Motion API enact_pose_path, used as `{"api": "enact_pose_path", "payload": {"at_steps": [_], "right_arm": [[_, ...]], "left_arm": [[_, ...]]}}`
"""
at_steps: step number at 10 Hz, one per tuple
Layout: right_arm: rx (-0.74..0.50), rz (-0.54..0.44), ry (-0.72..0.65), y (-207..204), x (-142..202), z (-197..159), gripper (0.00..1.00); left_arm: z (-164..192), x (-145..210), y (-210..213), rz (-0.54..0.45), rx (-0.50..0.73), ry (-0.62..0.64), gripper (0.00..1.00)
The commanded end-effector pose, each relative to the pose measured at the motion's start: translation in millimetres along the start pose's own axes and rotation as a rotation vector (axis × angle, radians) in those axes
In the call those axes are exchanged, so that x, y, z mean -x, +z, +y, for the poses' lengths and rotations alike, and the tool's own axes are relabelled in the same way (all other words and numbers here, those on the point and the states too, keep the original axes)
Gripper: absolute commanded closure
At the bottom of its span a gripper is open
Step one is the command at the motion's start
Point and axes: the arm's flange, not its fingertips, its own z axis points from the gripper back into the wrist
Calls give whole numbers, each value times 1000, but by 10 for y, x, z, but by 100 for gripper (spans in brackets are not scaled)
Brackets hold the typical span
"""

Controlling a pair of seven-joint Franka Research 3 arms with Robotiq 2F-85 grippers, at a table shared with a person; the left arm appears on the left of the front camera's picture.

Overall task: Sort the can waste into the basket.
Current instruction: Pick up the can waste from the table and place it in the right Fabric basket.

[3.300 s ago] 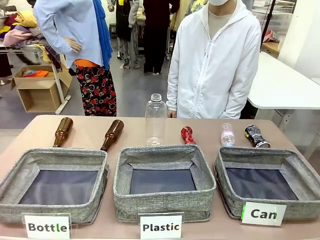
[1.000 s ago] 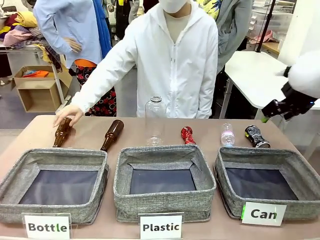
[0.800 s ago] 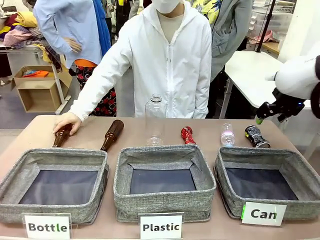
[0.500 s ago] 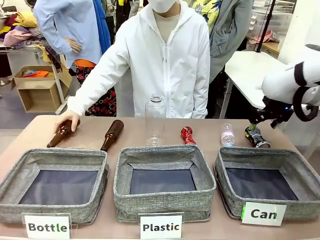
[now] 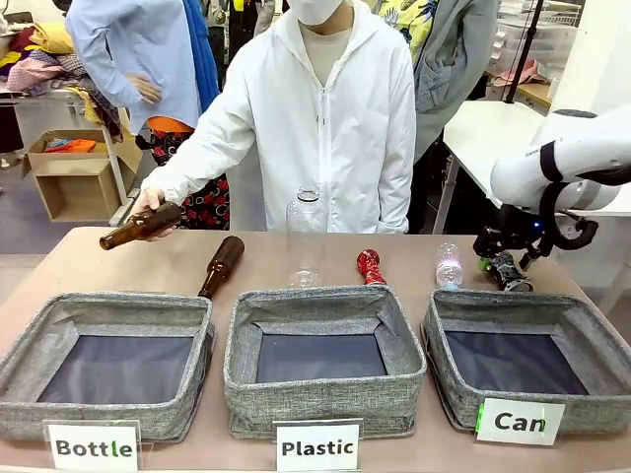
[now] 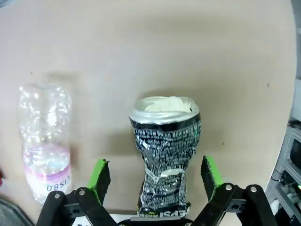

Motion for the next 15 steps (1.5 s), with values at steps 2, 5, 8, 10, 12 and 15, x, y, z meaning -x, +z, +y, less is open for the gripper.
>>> {"api": "enact_pose_path", "payload": {"at_steps": [2, 5, 8, 10, 12, 15], "right_arm": [[29, 30, -56, 53, -104, 21, 0], [22, 45, -57, 18, -136, -3, 0], [25, 68, -89, -24, -138, -41, 46], [24, 87, -91, -41, -151, -41, 100], [25, 90, -87, -40, -153, -38, 100], [25, 91, -94, -47, -161, -40, 100]], "left_arm": [[-14, 4, 10, -3, 15, -24, 0], [-513, 3, 570, -92, 90, -109, 0], [-837, 157, 989, -124, 220, -130, 0], [-889, 189, 1098, -105, 324, -129, 0], [-875, 201, 1092, -116, 326, -130, 0], [-831, 159, 1058, -95, 328, -133, 0]]}}
